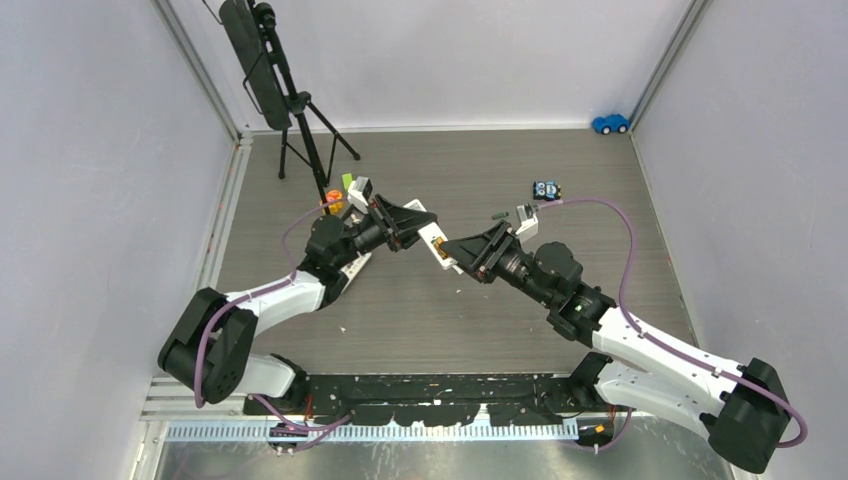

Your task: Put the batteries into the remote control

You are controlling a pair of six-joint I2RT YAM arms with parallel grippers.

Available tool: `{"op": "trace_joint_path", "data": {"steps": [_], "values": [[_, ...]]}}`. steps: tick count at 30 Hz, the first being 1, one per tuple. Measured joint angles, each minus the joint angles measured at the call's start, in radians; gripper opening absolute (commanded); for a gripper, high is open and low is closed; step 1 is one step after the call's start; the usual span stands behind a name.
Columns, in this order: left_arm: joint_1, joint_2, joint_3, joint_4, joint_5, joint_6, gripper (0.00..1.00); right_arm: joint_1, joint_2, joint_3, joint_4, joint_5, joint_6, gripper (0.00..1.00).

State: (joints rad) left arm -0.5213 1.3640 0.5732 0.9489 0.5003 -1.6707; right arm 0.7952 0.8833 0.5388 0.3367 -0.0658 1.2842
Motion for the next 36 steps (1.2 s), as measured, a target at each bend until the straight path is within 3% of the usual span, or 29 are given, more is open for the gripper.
{"op": "trace_joint_path", "data": {"steps": [4, 8, 10, 11, 15, 17, 20, 27, 30, 36], "values": [[0.000, 0.000, 0.000, -0.005, 0.002, 0.009, 0.00, 0.000, 0.008, 0.006, -0.036, -0.008, -0.035, 0.30], [0.003, 0.000, 0.000, -0.011, 0.008, 0.021, 0.00, -0.002, 0.035, 0.047, -0.098, -0.026, -0.085, 0.11], [0.007, 0.000, 0.000, -0.010, 0.009, 0.022, 0.00, -0.004, 0.048, 0.080, -0.139, -0.029, -0.104, 0.10], [0.008, 0.000, 0.000, -0.009, 0.009, 0.022, 0.00, -0.005, 0.051, 0.088, -0.151, -0.030, -0.111, 0.15], [0.007, 0.000, 0.000, -0.014, 0.010, 0.031, 0.00, -0.005, 0.051, 0.098, -0.178, -0.030, -0.125, 0.58], [0.006, -0.001, 0.000, -0.031, 0.010, 0.051, 0.00, -0.005, 0.050, 0.099, -0.192, -0.028, -0.143, 0.68], [0.006, -0.008, 0.000, -0.056, 0.010, 0.076, 0.00, -0.005, 0.045, 0.099, -0.201, -0.027, -0.149, 0.72], [0.006, -0.072, 0.001, -0.097, 0.035, 0.155, 0.00, -0.007, 0.041, 0.063, -0.062, -0.084, -0.116, 0.73], [0.006, -0.097, 0.010, -0.114, 0.056, 0.187, 0.00, -0.007, 0.093, 0.055, 0.017, -0.125, -0.095, 0.64], [0.011, -0.146, 0.040, -0.169, 0.097, 0.247, 0.10, -0.008, 0.165, 0.050, 0.122, -0.194, -0.066, 0.26]]}}
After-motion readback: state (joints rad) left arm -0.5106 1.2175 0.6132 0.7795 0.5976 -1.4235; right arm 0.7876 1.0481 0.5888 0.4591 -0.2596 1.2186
